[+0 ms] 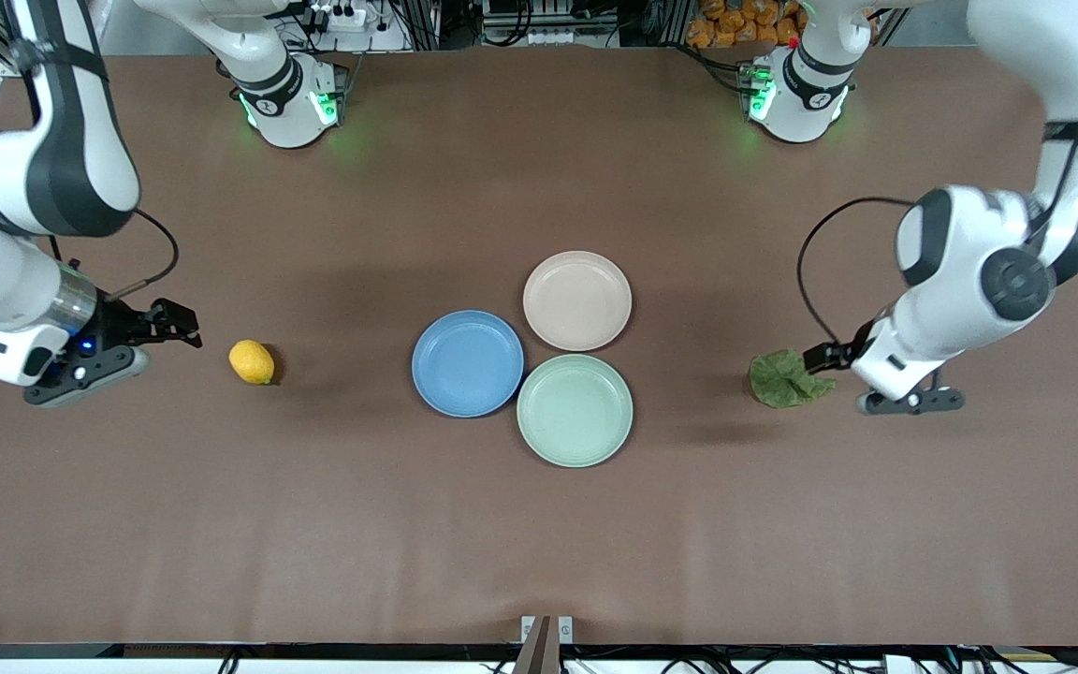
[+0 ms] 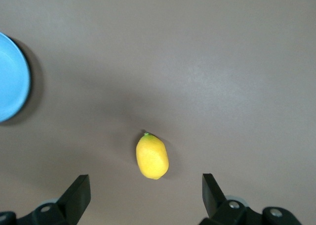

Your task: Place lemon and lettuce in plates

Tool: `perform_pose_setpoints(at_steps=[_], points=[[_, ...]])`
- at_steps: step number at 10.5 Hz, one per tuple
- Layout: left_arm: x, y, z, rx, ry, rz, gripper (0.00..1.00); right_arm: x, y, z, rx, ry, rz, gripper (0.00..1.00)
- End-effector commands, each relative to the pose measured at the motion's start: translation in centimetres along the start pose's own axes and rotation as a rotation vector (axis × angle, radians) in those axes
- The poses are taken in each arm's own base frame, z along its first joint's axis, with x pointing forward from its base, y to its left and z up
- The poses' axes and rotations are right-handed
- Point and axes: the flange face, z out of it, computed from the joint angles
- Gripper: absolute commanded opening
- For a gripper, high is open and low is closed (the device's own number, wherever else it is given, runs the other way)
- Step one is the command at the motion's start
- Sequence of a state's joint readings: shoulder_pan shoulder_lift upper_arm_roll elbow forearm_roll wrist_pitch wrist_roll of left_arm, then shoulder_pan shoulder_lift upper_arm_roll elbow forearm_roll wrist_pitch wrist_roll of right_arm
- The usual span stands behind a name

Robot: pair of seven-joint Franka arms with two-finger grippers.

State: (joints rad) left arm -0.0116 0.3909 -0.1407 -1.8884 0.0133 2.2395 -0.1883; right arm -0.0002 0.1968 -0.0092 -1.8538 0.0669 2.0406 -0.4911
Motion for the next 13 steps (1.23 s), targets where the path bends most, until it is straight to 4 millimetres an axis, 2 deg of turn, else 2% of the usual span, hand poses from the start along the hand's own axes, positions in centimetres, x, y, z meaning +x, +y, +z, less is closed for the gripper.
perform_pose_setpoints(at_steps=[1, 2, 3, 5, 9, 10, 12, 13], points=[[1.1, 0.2, 5.2, 0.003, 0.011, 0.025, 1.00, -1.6, 1.8, 2.4, 0.015, -0.003, -0.023, 1.00], [1.0, 0.6, 7.1, 0.003, 0.005, 0.035, 1.00, -2.8, 2.8, 4.3, -0.005, 0.015, -0.030, 1.00], [0.7, 1.0, 8.4, 0.003, -0.011, 0.041, 1.00, -3.1, 2.8, 5.7, -0.010, 0.023, -0.039, 1.00], [0.1, 0.8, 9.6, 0.007, -0.027, 0.046, 1.00, -2.9, 2.5, 7.4, 0.009, 0.004, -0.043, 1.00], [-0.1, 0.4, 11.5, 0.057, -0.029, 0.099, 0.84, -3.1, 0.7, 12.6, -0.012, 0.016, -0.067, 1.00], [-0.2, 0.4, 11.9, 0.057, -0.035, 0.099, 0.77, -3.6, 0.1, 14.3, -0.029, 0.036, -0.071, 1.00], [-0.2, 0.4, 12.6, 0.058, -0.038, 0.100, 0.46, -4.5, -0.3, 16.6, -0.040, 0.046, -0.063, 1.00], [-0.1, 0.3, 12.5, 0.067, -0.034, 0.108, 0.29, -4.1, -0.8, 16.8, -0.048, 0.056, -0.064, 1.00]])
